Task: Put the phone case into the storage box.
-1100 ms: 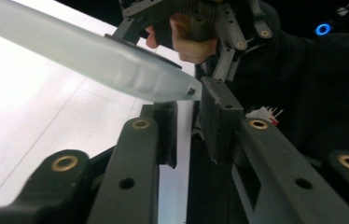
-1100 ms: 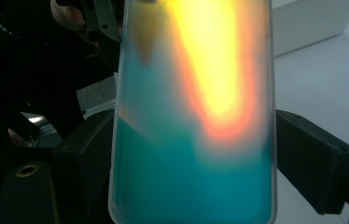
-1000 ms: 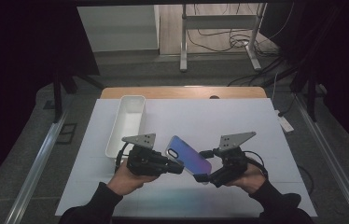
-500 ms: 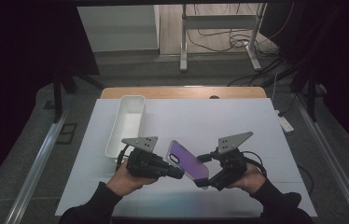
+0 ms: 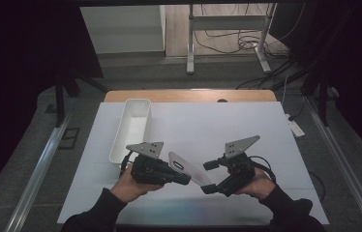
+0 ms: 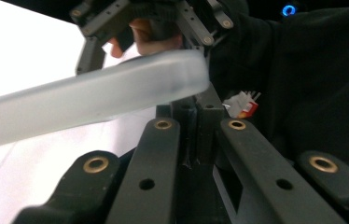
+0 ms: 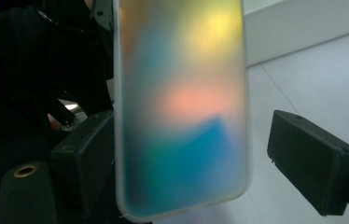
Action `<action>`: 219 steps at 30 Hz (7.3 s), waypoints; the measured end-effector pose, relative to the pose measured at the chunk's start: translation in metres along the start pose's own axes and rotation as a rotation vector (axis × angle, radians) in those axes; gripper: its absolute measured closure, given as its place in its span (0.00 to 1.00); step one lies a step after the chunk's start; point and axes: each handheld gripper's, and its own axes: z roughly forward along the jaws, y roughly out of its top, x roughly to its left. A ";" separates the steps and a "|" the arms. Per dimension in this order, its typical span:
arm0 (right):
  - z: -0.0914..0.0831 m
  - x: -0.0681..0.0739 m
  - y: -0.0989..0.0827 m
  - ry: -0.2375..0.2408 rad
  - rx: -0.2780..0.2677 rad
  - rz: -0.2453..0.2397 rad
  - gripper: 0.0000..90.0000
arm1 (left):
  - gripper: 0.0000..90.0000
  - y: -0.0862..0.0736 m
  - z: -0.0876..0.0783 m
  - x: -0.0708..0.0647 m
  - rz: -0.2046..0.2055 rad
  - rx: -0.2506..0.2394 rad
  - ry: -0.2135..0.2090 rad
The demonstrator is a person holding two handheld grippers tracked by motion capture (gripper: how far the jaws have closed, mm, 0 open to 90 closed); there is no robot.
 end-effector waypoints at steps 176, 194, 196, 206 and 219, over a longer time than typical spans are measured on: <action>-0.117 0.017 -0.116 -0.827 0.029 0.287 0.00 | 0.98 0.036 -0.140 0.113 -0.353 0.310 0.907; -0.115 0.017 -0.116 -0.820 0.049 0.276 0.00 | 0.98 0.036 -0.123 0.146 -0.378 0.355 0.924; -0.115 0.017 -0.116 -0.819 0.051 0.274 0.00 | 0.98 0.035 -0.121 0.151 -0.385 0.358 0.929; -0.114 0.016 -0.116 -0.814 0.060 0.266 0.00 | 0.98 0.029 -0.114 0.171 -0.417 0.381 0.946; -0.113 0.017 -0.115 -0.809 0.073 0.261 0.00 | 0.98 0.018 -0.104 0.191 -0.451 0.403 0.953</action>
